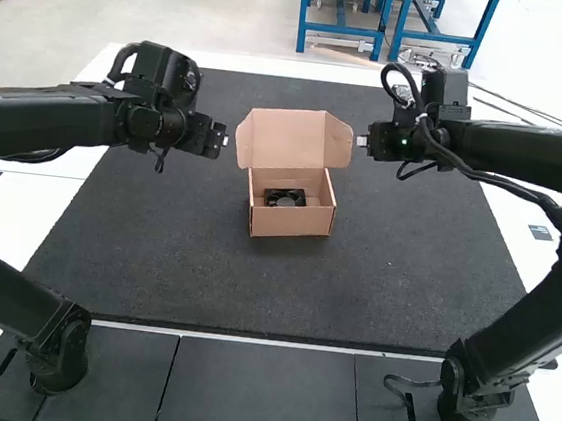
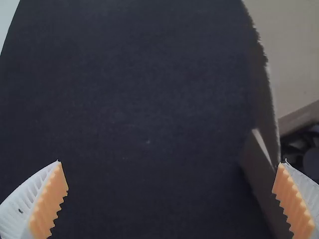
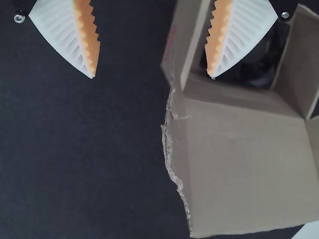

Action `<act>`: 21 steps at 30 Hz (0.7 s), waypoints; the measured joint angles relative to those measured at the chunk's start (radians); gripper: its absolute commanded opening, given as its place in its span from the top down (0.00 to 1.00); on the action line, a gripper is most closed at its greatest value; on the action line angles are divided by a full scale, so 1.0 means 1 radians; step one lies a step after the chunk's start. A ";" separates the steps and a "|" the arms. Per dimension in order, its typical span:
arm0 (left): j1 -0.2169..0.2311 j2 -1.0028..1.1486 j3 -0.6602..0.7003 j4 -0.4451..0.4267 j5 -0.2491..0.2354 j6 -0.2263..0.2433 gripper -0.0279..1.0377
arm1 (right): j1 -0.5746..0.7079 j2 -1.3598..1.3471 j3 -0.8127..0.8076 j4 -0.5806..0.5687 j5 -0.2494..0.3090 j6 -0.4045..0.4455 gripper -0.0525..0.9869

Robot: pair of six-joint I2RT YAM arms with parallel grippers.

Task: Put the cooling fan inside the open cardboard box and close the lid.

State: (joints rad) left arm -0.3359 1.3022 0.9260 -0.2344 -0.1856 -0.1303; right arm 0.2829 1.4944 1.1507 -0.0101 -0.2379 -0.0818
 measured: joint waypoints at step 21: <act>0.066 0.090 0.037 0.077 -0.013 -0.014 0.06 | 0.000 0.180 0.168 0.027 -0.051 0.030 0.38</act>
State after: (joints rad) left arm -0.2695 1.3918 0.9634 -0.1577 -0.1989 -0.1440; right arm 0.2829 1.6749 1.3190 0.0170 -0.2893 -0.0517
